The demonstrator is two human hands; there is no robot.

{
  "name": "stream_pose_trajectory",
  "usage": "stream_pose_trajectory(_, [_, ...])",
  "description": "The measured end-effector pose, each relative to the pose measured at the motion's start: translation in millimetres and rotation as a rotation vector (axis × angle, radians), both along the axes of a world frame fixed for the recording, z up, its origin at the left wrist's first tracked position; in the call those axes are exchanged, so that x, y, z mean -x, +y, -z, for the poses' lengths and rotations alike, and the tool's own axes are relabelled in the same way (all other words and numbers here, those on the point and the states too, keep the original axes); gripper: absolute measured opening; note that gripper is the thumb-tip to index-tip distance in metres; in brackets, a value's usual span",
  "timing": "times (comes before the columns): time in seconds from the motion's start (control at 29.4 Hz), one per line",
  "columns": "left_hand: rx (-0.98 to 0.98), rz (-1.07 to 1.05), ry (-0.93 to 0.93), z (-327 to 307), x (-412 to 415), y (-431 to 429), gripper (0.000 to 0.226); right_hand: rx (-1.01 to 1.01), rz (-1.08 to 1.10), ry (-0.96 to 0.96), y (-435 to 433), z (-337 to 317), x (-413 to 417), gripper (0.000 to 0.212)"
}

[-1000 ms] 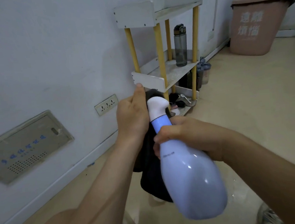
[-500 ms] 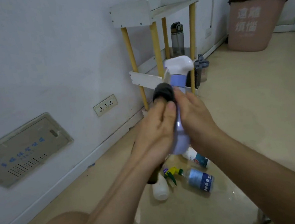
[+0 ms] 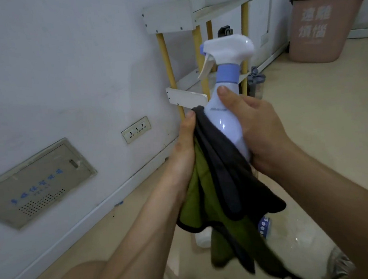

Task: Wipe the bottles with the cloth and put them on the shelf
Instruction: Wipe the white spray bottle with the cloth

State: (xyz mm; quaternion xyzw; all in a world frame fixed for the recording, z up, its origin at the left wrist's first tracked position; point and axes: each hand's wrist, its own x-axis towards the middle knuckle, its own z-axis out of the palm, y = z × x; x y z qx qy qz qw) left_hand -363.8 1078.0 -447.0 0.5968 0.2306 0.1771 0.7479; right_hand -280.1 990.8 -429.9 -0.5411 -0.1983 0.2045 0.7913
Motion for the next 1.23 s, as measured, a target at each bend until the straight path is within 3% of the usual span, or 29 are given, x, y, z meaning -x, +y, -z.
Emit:
stream_pose_trajectory(0.07, [0.124,0.122,0.006,-4.0,4.1,-0.3,0.062,-0.041,0.024,0.006,-4.6,-3.8,-7.3,0.024])
stream_pose_trajectory(0.14, [0.073,0.163,0.058,-2.3,7.8,-1.2,0.078,-0.070,0.038,0.080,-6.8,-1.7,-13.4,0.029])
stream_pose_trajectory(0.2, [-0.219,0.079,0.155,-4.3,8.5,-0.8,0.076,-0.095,0.033,0.173,-6.5,4.1,-15.5,0.038])
stream_pose_trajectory(0.31, [-0.877,-0.208,0.322,-8.7,12.3,6.3,0.062,-0.052,0.075,0.196,-5.1,10.1,-17.0,0.030])
stream_pose_trajectory(0.34, [-0.995,-0.282,0.346,-8.7,14.9,10.2,0.063,-0.026,0.094,0.179,-5.4,9.6,-18.2,0.029])
stream_pose_trajectory(0.44, [-1.057,-0.372,0.394,-9.6,17.6,20.9,0.049,-0.003,0.051,0.128,-10.3,4.0,-25.7,0.028])
stream_pose_trajectory(0.54, [-1.027,-0.317,0.522,-11.6,17.0,35.7,0.028,0.018,-0.108,0.088,-15.8,-1.1,-28.6,0.028])
stream_pose_trajectory(0.61, [-0.941,-0.287,0.513,-12.3,15.9,42.1,0.016,0.102,-0.204,0.050,-16.1,-1.3,-27.6,0.029])
stream_pose_trajectory(0.68, [-0.789,-0.298,0.385,-13.6,15.1,42.1,0.014,0.182,-0.299,0.019,-14.0,1.3,-23.7,0.029])
stream_pose_trajectory(0.78, [-0.362,-0.304,0.078,-22.1,14.1,37.1,0.023,0.212,-0.412,-0.015,-5.8,8.7,-14.8,0.025])
stream_pose_trajectory(0.85, [-0.045,-0.158,-0.092,-28.6,18.7,35.8,0.026,0.199,-0.379,0.001,0.8,13.3,-13.1,0.023])
stream_pose_trajectory(0.92, [0.087,0.027,-0.209,-30.4,25.5,36.6,0.044,0.196,-0.256,0.047,6.4,15.9,-15.2,0.023])
stream_pose_trajectory(0.99, [-0.041,0.159,-0.270,-25.6,29.2,32.6,0.053,0.192,-0.124,0.084,9.1,17.3,-18.2,0.025])
stream_pose_trajectory(1.06, [-0.370,0.222,-0.232,-14.8,28.4,21.0,0.061,0.182,-0.038,0.085,10.9,19.1,-19.6,0.026])
stream_pose_trajectory(1.16, [-1.137,0.081,-0.171,9.2,13.2,9.1,0.063,0.128,0.034,0.150,15.7,20.7,-15.1,0.029])
stream_pose_trajectory(1.19, [-1.309,-0.001,-0.161,12.2,8.9,9.1,0.058,0.105,0.050,0.165,17.2,21.9,-12.4,0.031])
stream_pose_trajectory(1.23, [-1.347,-0.076,-0.173,16.9,4.7,12.1,0.052,0.087,0.063,0.164,17.7,21.8,-8.5,0.030])
